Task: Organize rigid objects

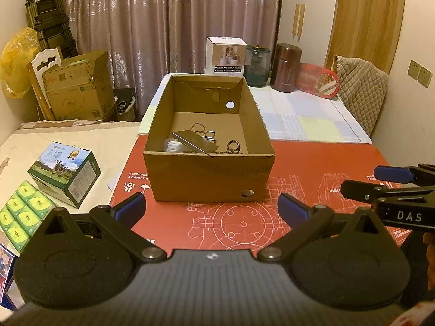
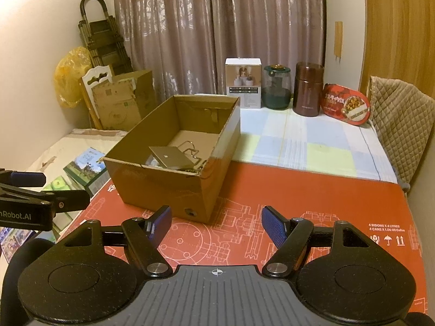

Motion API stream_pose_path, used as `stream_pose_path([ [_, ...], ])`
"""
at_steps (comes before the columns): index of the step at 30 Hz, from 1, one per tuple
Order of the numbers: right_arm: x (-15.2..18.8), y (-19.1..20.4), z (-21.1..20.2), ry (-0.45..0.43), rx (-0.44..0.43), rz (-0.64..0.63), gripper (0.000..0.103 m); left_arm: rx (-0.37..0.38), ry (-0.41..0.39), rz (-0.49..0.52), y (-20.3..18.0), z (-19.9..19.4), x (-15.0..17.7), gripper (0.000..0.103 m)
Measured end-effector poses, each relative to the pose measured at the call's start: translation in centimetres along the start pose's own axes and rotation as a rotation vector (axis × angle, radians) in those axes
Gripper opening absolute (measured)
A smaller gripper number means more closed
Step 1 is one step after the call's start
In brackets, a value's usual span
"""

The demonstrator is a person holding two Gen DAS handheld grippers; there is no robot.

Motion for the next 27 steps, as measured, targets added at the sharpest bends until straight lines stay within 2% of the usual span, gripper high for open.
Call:
stream_pose_path([
  [27, 0.16, -0.68, -0.03, 0.002, -0.001, 0.019, 0.070, 0.000, 0.009, 0.010, -0.46, 0.35, 0.27, 0.102],
])
Point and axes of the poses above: each gripper's, at about its wrist camera, not at the fingertips, and z roughly the way its jaws point, y to its left, x to its underside, the point moved 5 cm from there along z, roughly the way its jaws point, and after that the axes turned 5 degrees about -z, right-handed, at the moved point
